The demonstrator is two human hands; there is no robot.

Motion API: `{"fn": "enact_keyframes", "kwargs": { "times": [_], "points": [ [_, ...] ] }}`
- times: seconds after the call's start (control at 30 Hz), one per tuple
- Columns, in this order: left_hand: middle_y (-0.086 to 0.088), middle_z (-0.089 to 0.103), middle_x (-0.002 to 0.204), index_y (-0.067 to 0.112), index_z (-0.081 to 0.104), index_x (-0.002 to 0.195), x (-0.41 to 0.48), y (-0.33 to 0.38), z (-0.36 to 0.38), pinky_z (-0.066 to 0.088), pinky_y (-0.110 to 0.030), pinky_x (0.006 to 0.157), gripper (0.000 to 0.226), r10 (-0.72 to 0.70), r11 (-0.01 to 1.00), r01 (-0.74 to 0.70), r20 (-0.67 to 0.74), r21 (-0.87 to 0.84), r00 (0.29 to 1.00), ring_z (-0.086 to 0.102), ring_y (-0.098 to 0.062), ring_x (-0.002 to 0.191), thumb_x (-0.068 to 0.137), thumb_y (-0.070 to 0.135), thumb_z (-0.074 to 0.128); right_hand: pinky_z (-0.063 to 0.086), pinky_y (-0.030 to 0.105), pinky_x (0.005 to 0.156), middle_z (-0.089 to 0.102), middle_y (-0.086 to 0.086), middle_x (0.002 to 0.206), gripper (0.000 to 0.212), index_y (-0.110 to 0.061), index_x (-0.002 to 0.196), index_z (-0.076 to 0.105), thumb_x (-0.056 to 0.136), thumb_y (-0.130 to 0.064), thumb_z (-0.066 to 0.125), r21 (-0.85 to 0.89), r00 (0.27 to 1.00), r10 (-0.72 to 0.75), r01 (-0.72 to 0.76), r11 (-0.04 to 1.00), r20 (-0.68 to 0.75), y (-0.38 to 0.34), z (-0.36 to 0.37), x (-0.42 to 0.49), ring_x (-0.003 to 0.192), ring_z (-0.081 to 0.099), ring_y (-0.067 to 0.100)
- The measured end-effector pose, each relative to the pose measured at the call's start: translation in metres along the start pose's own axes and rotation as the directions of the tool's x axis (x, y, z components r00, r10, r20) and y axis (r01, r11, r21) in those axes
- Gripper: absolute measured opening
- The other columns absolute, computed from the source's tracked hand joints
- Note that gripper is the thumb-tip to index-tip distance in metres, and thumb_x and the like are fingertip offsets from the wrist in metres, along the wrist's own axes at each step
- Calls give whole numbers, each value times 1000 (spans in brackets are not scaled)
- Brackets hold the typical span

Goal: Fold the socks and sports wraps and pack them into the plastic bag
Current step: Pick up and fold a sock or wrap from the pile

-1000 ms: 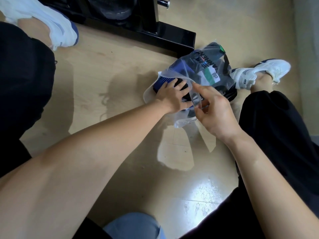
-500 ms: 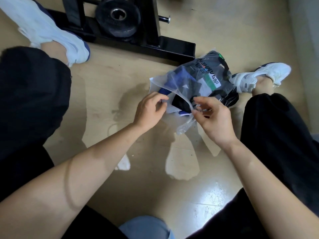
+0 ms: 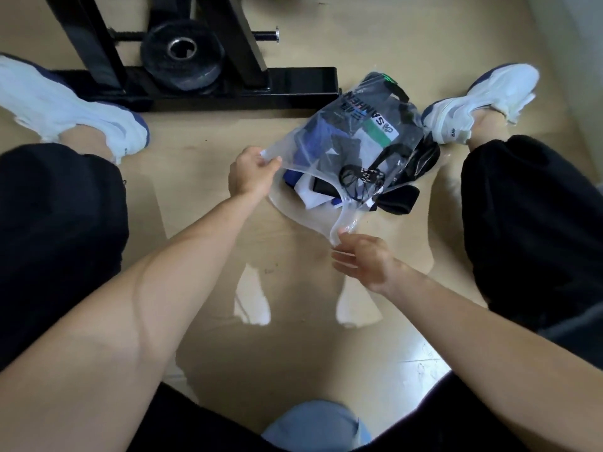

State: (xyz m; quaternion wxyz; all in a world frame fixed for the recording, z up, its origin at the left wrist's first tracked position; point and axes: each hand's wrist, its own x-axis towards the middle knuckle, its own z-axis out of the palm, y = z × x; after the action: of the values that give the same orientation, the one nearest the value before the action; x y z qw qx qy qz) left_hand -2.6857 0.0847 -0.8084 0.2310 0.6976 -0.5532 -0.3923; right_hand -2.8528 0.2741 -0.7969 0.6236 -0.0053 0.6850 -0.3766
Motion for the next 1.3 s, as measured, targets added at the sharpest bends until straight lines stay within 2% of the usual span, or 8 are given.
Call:
{"fn": "enact_keyframes", "kwargs": {
  "times": [0.1,0.27,0.5,0.63,0.73,0.87,1.07,1.3],
  "points": [
    [5,75,94,23,71,101,0,-3,0,53,-28,84,17,22,1000,-22,-32,10,999,71,-20,95,87,32,72,57,40,84,67,10,87,26,-4,113,60,89,-4,70,116,1000,-5,6,993,-7,6,5,-1,81,65,24],
    [-2,77,96,20,76,100,-5,0,-7,54,-32,86,15,52,998,-51,-66,22,996,71,-21,92,88,28,70,56,36,75,66,8,79,25,-10,107,55,89,0,69,216,998,-21,34,976,-61,6,-2,-11,74,64,22],
    [-1,75,94,22,75,98,-24,5,-44,55,-34,89,14,44,999,-43,-36,12,998,69,-23,89,88,25,65,53,28,63,59,6,75,6,-8,90,61,93,-5,64,-83,931,-326,317,945,-161,-34,-31,-48,62,57,17],
    [4,77,83,44,71,78,-1,-17,-65,60,-47,87,13,38,996,-39,-15,-83,999,74,-28,86,71,46,60,54,25,59,60,4,68,6,-2,95,64,90,-4,68,-69,876,-448,444,894,-179,-57,-55,-71,63,57,19],
    [6,74,85,34,68,77,-38,28,-90,58,-44,92,12,78,991,-81,-35,-104,996,72,-27,89,87,27,64,57,26,59,59,-3,56,14,-7,91,59,88,4,66,-22,818,-532,541,841,-218,-68,-63,-88,55,59,16],
    [6,69,81,16,70,96,-59,65,-111,57,-37,89,11,142,975,-151,-67,-162,988,67,-21,79,95,12,60,57,28,64,58,10,67,18,-9,86,65,90,8,59,-20,756,-622,632,775,-203,-91,-63,-113,57,59,16],
    [3,71,81,21,70,86,-74,113,-144,57,-29,79,19,231,946,-253,-126,-202,965,67,-17,75,93,10,57,56,20,61,58,7,71,19,-9,89,63,93,7,55,22,676,-713,728,685,-187,-141,-67,-148,52,62,8],
    [-1,70,80,18,70,86,-67,94,-167,60,-34,82,19,47,968,-89,-178,-234,983,68,-17,76,95,9,56,59,25,66,60,9,75,17,-10,87,64,95,3,57,-45,715,-698,697,716,-42,-143,-49,-139,66,63,18]
  ]
}}
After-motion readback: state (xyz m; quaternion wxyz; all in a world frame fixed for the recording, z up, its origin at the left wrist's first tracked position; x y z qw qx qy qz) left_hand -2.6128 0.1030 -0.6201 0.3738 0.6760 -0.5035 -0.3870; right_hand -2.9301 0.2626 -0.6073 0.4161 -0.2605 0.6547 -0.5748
